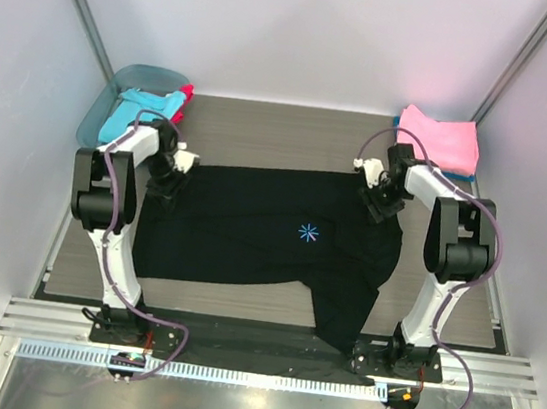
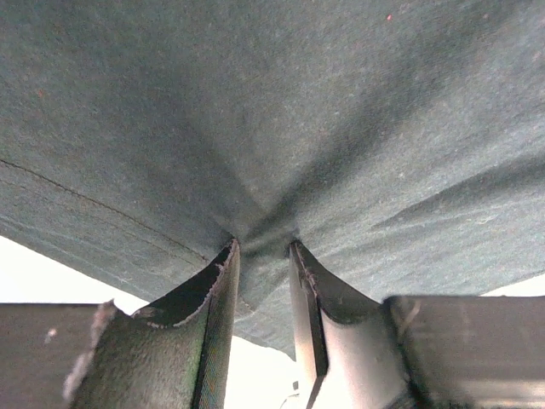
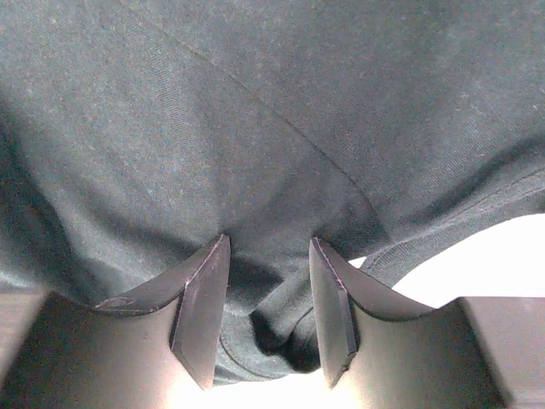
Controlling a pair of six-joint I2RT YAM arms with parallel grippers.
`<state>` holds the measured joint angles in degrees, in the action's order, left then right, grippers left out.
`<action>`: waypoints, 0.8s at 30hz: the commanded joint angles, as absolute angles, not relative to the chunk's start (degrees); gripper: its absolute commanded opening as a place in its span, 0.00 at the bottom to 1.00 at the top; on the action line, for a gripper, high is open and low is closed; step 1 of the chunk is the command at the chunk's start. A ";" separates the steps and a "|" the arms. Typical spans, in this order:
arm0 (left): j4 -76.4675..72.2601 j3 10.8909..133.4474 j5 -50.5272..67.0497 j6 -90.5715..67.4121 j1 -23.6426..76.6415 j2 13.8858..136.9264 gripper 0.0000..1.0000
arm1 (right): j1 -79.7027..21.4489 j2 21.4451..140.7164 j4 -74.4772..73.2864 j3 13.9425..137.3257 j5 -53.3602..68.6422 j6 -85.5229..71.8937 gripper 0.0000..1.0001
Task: Fold and stack the t-shirts
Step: Fold the tshirt
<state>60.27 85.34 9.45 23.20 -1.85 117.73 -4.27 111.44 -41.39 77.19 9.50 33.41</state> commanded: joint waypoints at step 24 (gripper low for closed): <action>63.81 114.87 2.38 22.06 -1.58 123.74 0.45 | 3.51 118.55 -49.13 106.60 12.48 26.10 0.50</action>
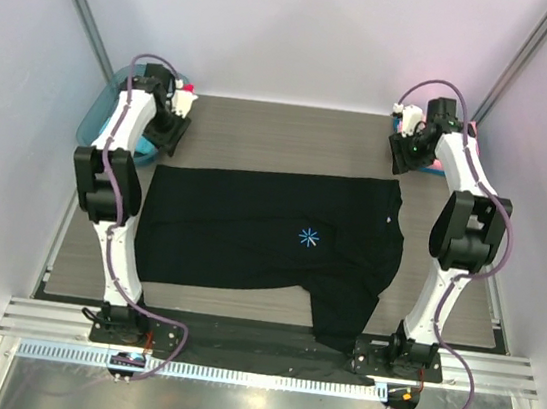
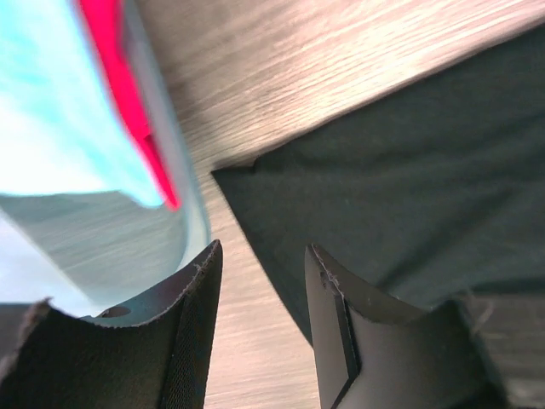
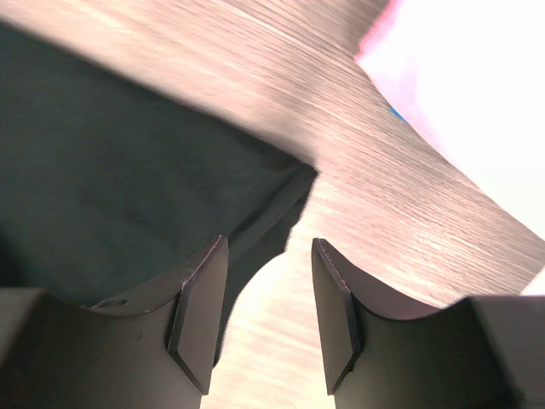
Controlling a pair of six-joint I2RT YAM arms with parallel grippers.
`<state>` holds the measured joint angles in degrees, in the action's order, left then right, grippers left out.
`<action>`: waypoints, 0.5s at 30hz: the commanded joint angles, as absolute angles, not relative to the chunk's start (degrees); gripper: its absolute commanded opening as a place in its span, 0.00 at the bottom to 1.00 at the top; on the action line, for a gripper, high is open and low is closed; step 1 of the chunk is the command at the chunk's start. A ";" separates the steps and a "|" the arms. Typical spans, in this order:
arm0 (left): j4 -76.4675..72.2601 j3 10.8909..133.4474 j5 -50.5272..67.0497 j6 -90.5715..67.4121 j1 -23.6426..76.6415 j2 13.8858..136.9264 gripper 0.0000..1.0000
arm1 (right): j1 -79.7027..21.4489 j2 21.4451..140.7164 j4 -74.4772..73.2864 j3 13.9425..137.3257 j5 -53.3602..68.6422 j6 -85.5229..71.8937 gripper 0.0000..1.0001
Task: Fold and stack the t-shirts
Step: Fold the tshirt
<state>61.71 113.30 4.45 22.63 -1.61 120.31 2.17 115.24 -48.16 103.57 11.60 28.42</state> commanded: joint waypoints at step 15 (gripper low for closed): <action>63.90 115.76 0.53 23.29 -1.49 127.00 0.45 | 5.19 127.79 -47.99 112.85 12.39 25.14 0.50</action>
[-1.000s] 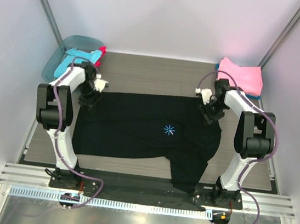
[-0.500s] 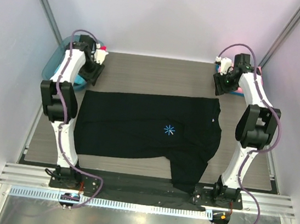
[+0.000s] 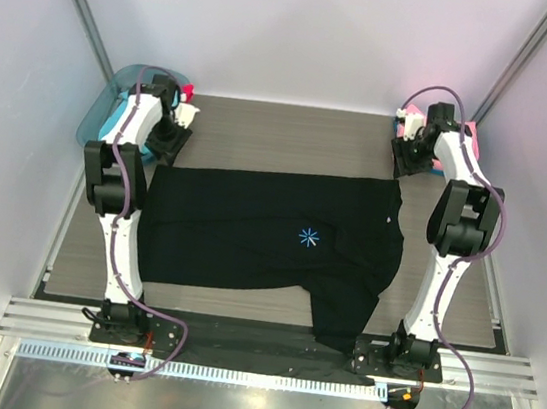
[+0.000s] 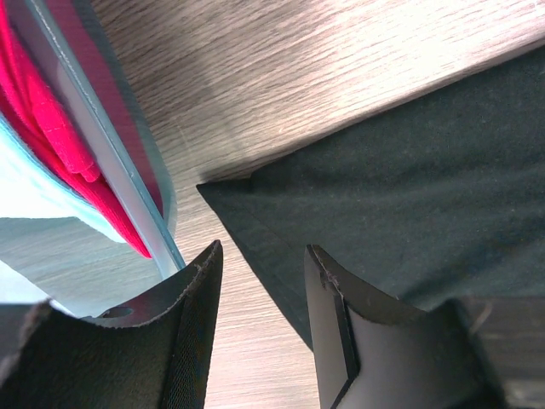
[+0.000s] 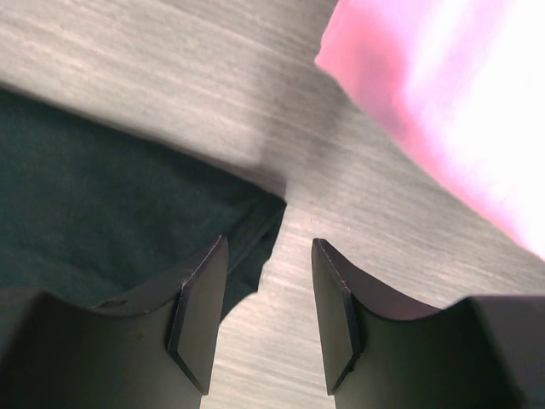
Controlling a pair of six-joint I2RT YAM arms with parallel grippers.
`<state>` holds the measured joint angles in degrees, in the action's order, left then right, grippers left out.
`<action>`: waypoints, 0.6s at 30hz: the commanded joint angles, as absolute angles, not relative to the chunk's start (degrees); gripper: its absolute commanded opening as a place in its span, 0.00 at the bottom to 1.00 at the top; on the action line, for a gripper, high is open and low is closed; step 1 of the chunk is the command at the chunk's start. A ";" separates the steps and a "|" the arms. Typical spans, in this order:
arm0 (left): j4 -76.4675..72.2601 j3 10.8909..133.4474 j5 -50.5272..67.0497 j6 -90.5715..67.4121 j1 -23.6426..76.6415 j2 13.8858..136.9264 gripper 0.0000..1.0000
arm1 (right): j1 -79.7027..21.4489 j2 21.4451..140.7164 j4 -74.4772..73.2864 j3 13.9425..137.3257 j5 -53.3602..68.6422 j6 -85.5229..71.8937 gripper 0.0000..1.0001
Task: Fold and stack the t-shirts
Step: Fold the tshirt
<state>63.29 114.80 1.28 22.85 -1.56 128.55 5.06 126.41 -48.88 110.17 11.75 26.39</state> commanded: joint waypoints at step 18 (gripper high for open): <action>63.63 113.12 -4.22 25.31 -0.62 127.97 0.45 | 6.15 131.83 -47.64 111.97 13.54 24.17 0.48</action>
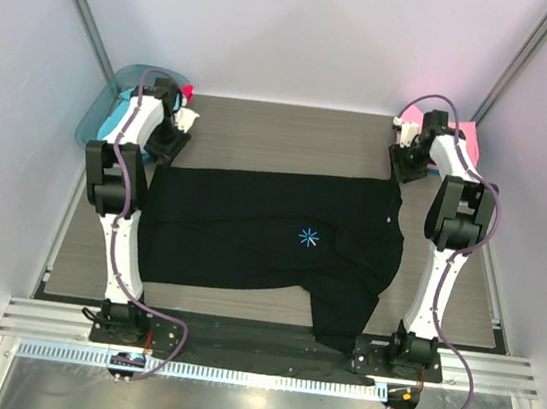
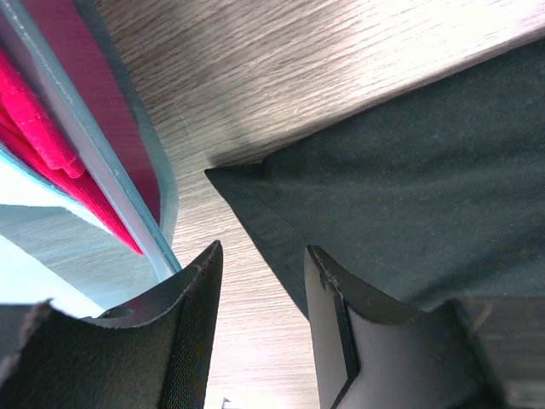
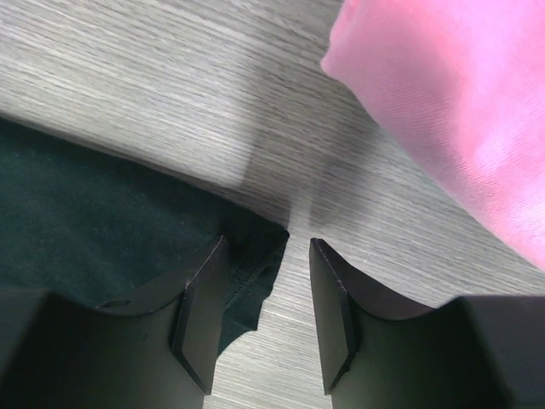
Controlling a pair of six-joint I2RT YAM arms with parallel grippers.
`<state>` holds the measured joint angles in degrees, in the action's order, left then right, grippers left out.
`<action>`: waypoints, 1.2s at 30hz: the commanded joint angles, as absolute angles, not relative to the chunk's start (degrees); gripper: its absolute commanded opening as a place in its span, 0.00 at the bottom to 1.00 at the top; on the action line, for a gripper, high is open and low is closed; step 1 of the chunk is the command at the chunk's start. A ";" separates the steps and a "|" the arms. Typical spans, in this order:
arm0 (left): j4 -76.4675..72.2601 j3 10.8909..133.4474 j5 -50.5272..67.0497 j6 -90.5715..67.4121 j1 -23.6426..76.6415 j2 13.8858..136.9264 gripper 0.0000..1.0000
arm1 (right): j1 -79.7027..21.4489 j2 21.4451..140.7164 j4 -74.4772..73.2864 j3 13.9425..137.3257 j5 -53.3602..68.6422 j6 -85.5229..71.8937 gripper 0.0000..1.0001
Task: Fold and stack the t-shirts
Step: Fold the tshirt
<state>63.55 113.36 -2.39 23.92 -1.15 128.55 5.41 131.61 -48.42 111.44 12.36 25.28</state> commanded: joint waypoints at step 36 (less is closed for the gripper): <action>61.52 125.51 -8.43 22.76 3.60 138.60 0.48 | 9.23 130.25 -47.64 109.25 10.81 28.30 0.13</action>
